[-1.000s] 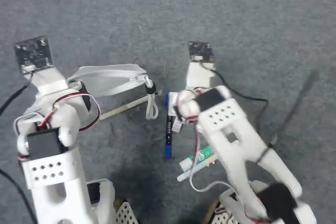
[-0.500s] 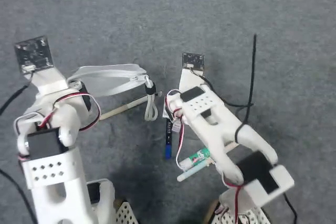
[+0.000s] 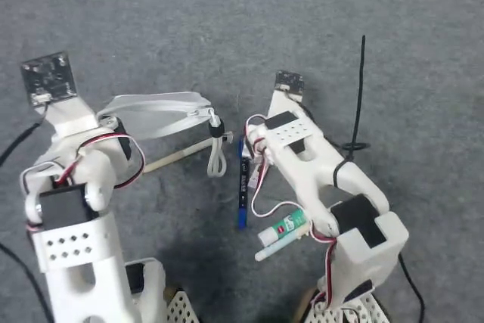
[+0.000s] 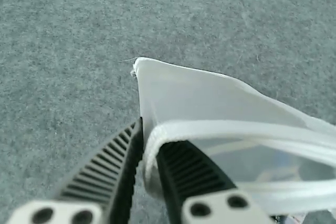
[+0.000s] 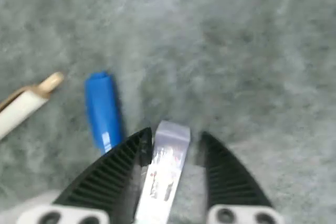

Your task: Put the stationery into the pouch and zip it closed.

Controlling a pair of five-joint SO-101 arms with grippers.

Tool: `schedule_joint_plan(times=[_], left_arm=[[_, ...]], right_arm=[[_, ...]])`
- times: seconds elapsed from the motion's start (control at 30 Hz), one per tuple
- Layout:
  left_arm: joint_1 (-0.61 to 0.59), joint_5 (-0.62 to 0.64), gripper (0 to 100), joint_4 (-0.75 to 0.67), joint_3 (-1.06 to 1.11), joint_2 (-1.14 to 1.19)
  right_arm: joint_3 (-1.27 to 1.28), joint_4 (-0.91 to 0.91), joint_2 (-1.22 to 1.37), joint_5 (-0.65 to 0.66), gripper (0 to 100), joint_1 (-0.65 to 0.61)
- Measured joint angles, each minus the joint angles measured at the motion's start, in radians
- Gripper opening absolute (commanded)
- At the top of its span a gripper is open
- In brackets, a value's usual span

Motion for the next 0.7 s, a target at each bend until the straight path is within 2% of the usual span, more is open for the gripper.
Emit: schedule_joint_plan(times=[0.2,0.7], left_arm=[[0.000,0.000,1,0.000,0.000,0.000],[0.000,0.000,1,0.000,0.000,0.000]], right_arm=[[-0.049,0.084,0.018,0.031,0.6,-0.003],[-0.397,0.674,0.021,0.040,0.6,-0.005]])
